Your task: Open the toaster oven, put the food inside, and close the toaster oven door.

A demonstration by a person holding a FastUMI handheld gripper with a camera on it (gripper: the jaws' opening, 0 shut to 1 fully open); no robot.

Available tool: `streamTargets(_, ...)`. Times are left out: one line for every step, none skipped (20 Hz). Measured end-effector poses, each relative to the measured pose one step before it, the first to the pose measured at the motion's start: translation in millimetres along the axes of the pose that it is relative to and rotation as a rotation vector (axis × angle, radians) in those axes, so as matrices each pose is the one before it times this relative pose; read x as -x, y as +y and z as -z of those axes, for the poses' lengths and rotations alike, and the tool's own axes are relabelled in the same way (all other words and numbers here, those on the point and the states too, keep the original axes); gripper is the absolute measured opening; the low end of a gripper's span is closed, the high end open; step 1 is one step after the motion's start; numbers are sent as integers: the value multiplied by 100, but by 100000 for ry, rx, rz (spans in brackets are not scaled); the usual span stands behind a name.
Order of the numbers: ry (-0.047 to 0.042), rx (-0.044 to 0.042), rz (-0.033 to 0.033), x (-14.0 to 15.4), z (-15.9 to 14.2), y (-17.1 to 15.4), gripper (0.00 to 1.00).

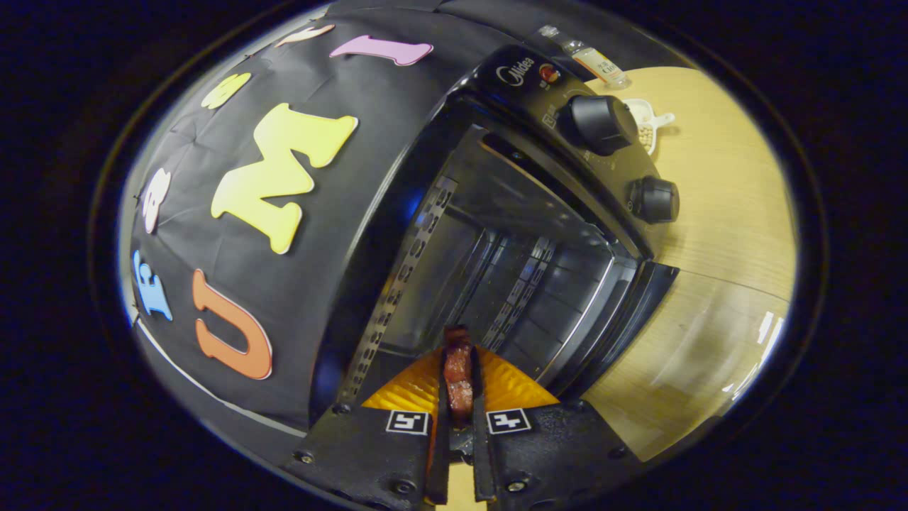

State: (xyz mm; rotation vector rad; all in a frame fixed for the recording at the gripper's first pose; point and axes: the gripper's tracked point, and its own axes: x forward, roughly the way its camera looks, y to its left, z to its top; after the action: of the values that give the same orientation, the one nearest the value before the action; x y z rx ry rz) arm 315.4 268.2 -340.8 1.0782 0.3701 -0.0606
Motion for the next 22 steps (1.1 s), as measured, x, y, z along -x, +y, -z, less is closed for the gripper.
streamTargets(-1045, -83, 291, -295, -104, -31, 16)
streamTargets(-111, -224, 808, -320, 33, -309, 17)
streamTargets(-248, -752, -496, -116, -1, -56, 17)
streamTargets(252, -90, 349, -155, 46, -25, 17)
streamTargets(-8, 2579, 443, -121, -13, 4, 17)
streamTargets(256, 5640, 1414, 128, -118, -183, 18)
streamTargets(-120, 5774, 1141, 19, -165, 58, 19)
streamTargets(588, 6374, 1657, -202, 29, -170, 22)
streamTargets(634, 4422, 1296, -190, -12, -191, 24)
streamTargets(608, 2115, 204, -67, 54, 1, 29)
streamTargets(491, 1859, 144, -85, -75, -30, 31)
streamTargets(313, 2520, 824, 151, -59, -364, 33)
streamTargets(585, 3175, 116, 108, 97, -55, 35)
streamTargets(717, 3745, 85, 100, 226, -146, 38)
streamTargets(509, 4168, -12, 190, 129, -10, 39)
streamTargets(1154, 5650, 2122, -42, 323, -383, 42)
streamTargets(269, 3997, 300, 307, 60, -150, 47)
streamTargets(625, 3424, 1433, -38, 89, -105, 53)
streamTargets(305, 3466, 1188, -137, 358, -384, 58)
streamTargets(-36, 3582, 1445, 108, 122, -350, 67)
streamTargets(-521, 3238, 1726, 212, -80, -473, 72)
streamTargets(-1365, 2938, 608, 335, -100, -226, 79)
